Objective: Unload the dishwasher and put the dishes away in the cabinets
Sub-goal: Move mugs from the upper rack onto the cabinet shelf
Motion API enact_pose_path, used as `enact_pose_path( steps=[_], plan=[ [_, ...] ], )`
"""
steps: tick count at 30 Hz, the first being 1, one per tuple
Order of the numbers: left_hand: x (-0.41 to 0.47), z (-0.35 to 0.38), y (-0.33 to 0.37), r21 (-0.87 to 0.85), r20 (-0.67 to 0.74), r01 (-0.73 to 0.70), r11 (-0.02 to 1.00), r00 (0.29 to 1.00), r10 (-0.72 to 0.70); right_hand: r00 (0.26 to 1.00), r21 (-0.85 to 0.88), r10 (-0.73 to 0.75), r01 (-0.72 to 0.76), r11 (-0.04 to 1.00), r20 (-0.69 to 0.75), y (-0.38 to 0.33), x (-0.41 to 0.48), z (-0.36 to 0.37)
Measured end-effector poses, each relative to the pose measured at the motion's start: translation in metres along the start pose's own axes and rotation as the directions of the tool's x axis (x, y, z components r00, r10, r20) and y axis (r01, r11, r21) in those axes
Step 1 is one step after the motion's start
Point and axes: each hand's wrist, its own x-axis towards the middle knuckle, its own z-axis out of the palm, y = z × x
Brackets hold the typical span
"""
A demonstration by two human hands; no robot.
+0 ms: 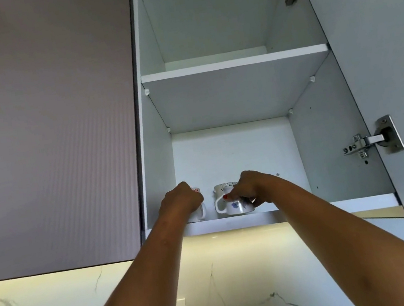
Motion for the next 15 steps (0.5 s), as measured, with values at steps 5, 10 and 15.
enact_pose_path(
  steps=[5, 10, 15],
  plan=[
    [0.009, -0.001, -0.003, 0.015, 0.067, -0.003, 1.000, 0.998, 0.002, 0.989, 0.030, 0.031, -0.036, 0.999, 0.141, 0.001, 0.015, 0.003],
    [0.013, -0.004, -0.012, 0.056, 0.086, -0.077, 0.995, 0.994, 0.072, 0.993, 0.036, -0.014, 0.009, 0.999, 0.121, 0.003, 0.014, 0.008],
    [0.015, -0.006, -0.019, 0.194, 0.162, -0.171, 0.966, 0.977, 0.140, 0.994, -0.047, -0.107, 0.106, 0.993, -0.018, 0.006, 0.011, 0.013]
  ],
)
